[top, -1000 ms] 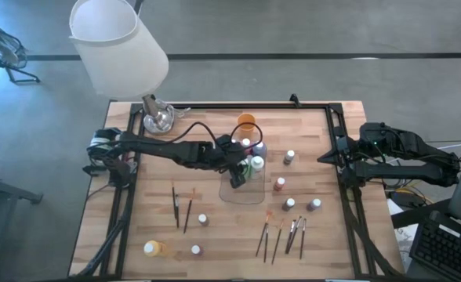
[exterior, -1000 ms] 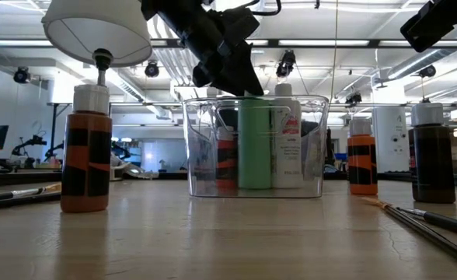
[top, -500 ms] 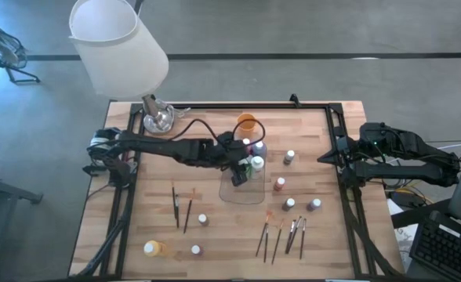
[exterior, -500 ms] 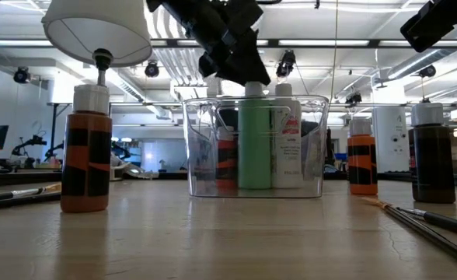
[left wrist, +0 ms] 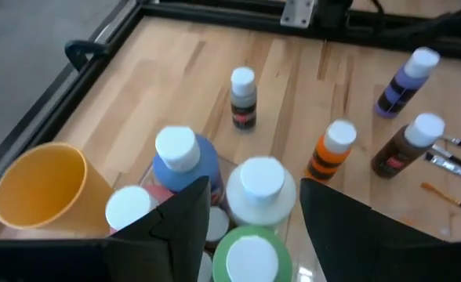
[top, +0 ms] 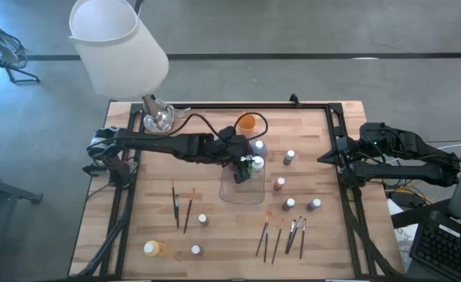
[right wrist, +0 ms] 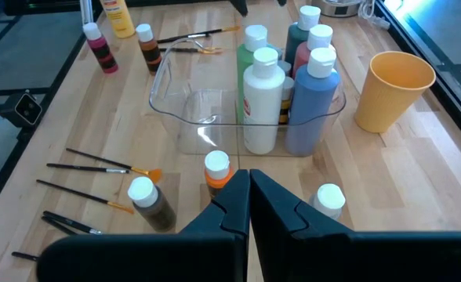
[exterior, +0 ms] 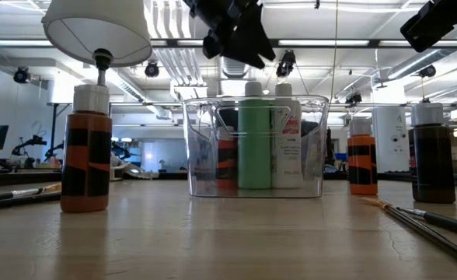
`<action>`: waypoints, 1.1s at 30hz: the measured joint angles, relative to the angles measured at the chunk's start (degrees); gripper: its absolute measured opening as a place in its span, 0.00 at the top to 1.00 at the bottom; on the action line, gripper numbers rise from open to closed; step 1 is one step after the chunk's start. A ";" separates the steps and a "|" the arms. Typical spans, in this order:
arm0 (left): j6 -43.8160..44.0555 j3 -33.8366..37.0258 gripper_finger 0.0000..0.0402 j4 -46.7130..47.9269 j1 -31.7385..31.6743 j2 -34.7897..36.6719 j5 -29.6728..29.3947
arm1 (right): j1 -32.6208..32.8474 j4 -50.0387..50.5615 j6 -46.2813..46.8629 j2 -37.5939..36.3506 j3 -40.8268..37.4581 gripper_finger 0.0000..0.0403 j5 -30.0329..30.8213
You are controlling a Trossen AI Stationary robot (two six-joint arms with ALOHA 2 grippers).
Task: Pick & Place Paint Supplies
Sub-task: Put the yellow paint bottle into the transparent bin
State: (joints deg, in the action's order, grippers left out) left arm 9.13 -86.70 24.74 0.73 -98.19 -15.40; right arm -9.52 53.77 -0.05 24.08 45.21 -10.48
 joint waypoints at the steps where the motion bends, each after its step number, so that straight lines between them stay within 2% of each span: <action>1: 0.00 -0.57 0.49 0.31 0.07 0.00 0.00 | 0.00 -0.01 0.00 0.01 0.00 0.98 -0.01; 13: -1.40 -6.96 0.49 2.47 2.93 0.14 1.27 | 0.00 -0.01 -0.01 0.00 0.00 0.98 0.00; 33: -2.75 -13.66 0.49 3.98 12.45 0.20 -0.16 | 0.00 0.00 -0.01 0.00 0.00 0.98 0.00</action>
State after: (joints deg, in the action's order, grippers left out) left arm 6.37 -100.36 28.72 13.17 -98.00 -15.55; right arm -9.52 53.77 -0.05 24.08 45.21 -10.48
